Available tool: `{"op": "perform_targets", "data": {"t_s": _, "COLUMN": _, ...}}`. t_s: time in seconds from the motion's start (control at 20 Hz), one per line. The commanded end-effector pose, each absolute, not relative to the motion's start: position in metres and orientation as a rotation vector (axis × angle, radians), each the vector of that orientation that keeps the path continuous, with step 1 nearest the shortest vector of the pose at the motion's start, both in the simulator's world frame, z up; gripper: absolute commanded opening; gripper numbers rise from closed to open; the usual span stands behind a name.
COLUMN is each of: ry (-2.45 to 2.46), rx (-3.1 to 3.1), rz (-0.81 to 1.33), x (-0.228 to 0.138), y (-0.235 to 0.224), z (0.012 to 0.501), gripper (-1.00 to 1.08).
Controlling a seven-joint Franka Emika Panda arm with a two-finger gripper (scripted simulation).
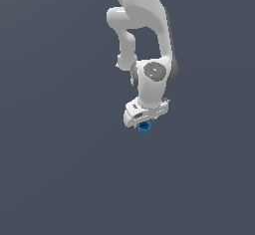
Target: Pick up the object and move it to a goal position.
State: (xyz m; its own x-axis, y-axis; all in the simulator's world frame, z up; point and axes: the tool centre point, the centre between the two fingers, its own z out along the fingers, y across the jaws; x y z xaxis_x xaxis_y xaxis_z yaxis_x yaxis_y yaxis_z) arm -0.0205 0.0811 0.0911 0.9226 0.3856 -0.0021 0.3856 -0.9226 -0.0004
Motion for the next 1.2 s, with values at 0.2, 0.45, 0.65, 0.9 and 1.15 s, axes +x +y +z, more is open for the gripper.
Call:
{"op": "perform_targets", "data": {"t_s": 0.2, "ry": -0.619, "rx": -3.08, "rz": 0.003, "x": -0.021, "y": 0.081, "z": 0.086, "gripper": 1.0}}
{"op": "perform_targets", "data": {"t_s": 0.45, "ry": -0.625, "rx": -3.079, "rz": 0.002, "x": -0.021, "y": 0.082, "z": 0.064, "gripper": 1.0}}
{"op": "perform_targets", "data": {"t_s": 0.65, "ry": -0.629, "rx": -3.078, "rz": 0.0, "x": -0.022, "y": 0.082, "z": 0.047, "gripper": 1.0}}
{"op": "perform_targets", "data": {"t_s": 0.9, "ry": -0.63, "rx": -3.078, "rz": 0.0, "x": -0.021, "y": 0.082, "z": 0.04, "gripper": 1.0}}
{"op": "perform_targets", "data": {"t_s": 1.15, "ry": -0.63, "rx": -3.078, "rz": 0.0, "x": -0.021, "y": 0.082, "z": 0.04, "gripper": -1.0}}
